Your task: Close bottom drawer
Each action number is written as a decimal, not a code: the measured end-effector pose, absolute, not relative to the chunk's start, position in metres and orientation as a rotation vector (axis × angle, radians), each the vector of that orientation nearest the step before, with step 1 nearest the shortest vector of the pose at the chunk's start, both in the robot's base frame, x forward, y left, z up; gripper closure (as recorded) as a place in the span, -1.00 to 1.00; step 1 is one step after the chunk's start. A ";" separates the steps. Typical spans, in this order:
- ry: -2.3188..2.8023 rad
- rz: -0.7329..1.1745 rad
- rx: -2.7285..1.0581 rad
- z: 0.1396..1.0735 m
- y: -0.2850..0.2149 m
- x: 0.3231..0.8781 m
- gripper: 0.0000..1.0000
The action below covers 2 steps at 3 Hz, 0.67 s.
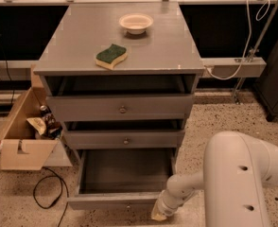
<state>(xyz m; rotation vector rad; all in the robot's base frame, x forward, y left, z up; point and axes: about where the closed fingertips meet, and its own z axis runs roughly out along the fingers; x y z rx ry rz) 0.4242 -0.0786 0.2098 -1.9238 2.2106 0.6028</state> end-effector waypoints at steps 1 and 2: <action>2.102 0.541 -1.960 0.188 -0.076 0.439 1.00; 1.930 0.454 -2.002 0.169 -0.080 0.466 1.00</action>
Offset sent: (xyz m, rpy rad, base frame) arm 0.0816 -0.0087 -0.0578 0.1204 -0.4004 0.2230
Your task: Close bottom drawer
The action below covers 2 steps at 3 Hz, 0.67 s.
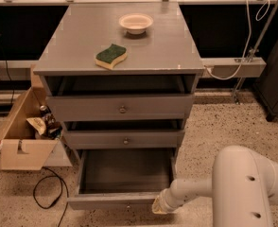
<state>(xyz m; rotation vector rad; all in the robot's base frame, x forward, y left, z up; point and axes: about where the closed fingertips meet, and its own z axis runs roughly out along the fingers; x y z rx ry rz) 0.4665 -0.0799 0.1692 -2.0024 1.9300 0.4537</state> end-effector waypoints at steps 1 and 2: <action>1.835 0.398 -1.994 0.160 -0.086 0.487 1.00; 1.820 0.363 -1.954 0.156 -0.087 0.499 1.00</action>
Offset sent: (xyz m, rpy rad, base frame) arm 0.0781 -0.0162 -0.0235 0.1052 -0.2703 -0.0684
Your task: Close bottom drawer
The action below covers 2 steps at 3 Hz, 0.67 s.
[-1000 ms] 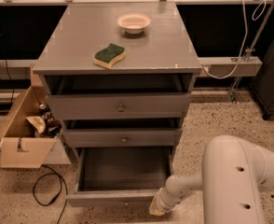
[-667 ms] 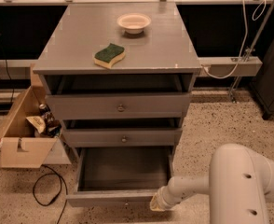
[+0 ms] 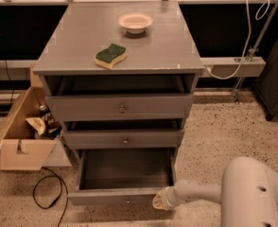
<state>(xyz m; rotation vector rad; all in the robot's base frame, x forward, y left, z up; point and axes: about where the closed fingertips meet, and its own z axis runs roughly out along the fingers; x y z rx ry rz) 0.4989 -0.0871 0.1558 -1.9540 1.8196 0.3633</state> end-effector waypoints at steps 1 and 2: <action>1.820 0.363 -1.954 0.156 -0.087 0.499 1.00; 1.823 0.368 -1.868 0.153 -0.087 0.511 1.00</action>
Offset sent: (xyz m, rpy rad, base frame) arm 0.0879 -0.0155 -0.0110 0.2951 -0.1329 -0.2894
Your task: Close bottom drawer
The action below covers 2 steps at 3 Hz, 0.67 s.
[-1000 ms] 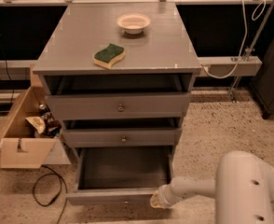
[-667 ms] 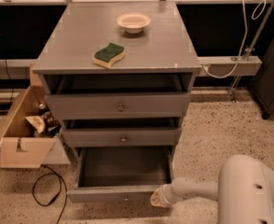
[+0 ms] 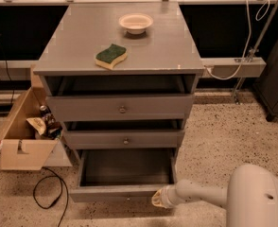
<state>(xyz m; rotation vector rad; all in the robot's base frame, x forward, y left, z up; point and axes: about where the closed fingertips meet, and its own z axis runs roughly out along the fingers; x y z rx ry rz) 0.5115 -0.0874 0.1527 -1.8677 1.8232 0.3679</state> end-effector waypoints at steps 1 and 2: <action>1.821 0.374 -1.863 0.151 -0.086 0.511 1.00; 1.815 0.372 -1.806 0.148 -0.092 0.518 1.00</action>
Offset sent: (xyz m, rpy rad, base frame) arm 0.0223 -0.0182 -0.0078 0.0982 -0.0618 -0.0852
